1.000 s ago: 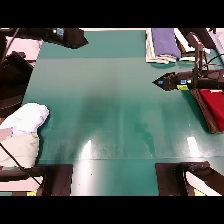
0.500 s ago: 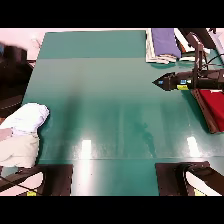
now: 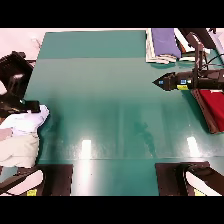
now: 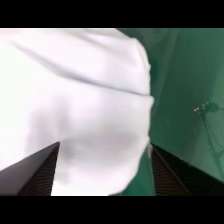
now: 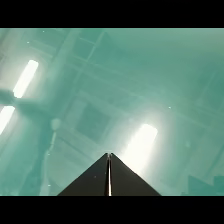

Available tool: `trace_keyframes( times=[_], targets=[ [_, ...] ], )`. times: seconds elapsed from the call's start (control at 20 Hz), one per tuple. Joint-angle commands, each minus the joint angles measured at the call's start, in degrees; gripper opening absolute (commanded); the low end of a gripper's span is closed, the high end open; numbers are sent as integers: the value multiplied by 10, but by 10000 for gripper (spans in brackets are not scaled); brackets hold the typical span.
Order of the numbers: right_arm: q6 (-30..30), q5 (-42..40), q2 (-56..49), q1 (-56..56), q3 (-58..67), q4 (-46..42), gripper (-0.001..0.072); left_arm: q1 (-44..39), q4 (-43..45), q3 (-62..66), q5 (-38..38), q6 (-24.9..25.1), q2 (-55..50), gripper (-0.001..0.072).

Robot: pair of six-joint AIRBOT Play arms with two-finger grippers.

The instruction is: Fold the shirts.

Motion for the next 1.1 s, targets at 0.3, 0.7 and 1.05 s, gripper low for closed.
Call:
trace_keyframes(
  times=[0.3,0.7,1.05],
  targets=[
    [15,-29,16,0,3,6,16,-5,2,95,-14,-12,34,21],
    [22,-50,31,0,190,-1,16,-293,-32,402,-64,-7,85,20],
    [22,13,-7,-44,317,0,16,-534,-35,403,-30,2,-49,23]
  ],
)
